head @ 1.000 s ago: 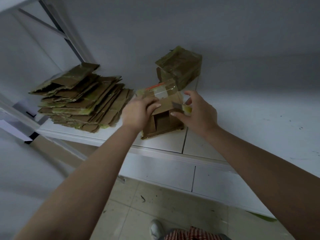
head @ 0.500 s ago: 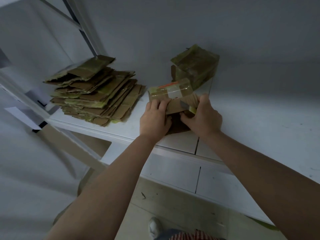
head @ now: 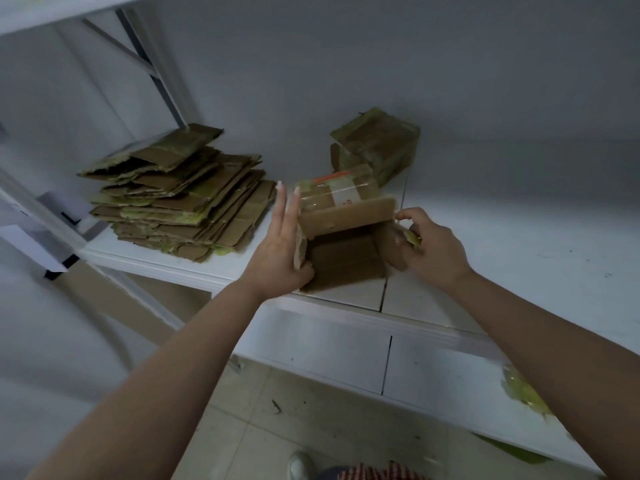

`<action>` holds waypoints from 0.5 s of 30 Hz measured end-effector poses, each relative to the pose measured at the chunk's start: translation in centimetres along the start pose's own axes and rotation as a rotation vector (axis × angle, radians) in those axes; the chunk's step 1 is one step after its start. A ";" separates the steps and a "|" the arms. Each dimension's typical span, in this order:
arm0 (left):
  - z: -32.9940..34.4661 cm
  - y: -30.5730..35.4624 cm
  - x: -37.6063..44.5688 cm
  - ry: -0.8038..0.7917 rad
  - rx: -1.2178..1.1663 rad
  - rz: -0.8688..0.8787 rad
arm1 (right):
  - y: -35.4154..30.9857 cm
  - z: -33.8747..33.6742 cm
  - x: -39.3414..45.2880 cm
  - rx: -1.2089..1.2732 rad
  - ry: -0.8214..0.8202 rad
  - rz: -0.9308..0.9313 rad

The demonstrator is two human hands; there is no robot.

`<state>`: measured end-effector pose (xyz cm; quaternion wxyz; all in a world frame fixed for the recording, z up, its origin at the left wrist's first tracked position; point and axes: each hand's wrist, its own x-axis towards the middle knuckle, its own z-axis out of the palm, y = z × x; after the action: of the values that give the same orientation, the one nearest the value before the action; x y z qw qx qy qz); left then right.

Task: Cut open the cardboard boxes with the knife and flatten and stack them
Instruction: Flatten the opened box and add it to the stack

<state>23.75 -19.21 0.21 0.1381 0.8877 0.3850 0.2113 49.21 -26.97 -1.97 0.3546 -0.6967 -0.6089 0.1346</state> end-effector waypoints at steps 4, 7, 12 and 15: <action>0.8 -0.2 -1.4 -0.007 -0.245 -0.116 | 0.8 -0.4 0.2 0.162 -0.049 0.011; 1.2 0.1 -1.2 -0.005 -0.170 -0.092 | 1.0 -0.8 0.0 0.223 -0.014 0.011; 0.7 0.5 -1.0 -0.154 -0.199 -0.051 | 0.8 -2.2 0.0 0.372 0.247 0.144; 0.2 1.1 -0.7 -0.257 -0.111 0.013 | 1.0 -3.3 0.6 0.258 0.379 0.192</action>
<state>24.11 -20.52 0.33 0.2339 0.9008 0.3463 0.1178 52.12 -27.52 -0.08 0.5343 -0.7130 -0.4402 0.1112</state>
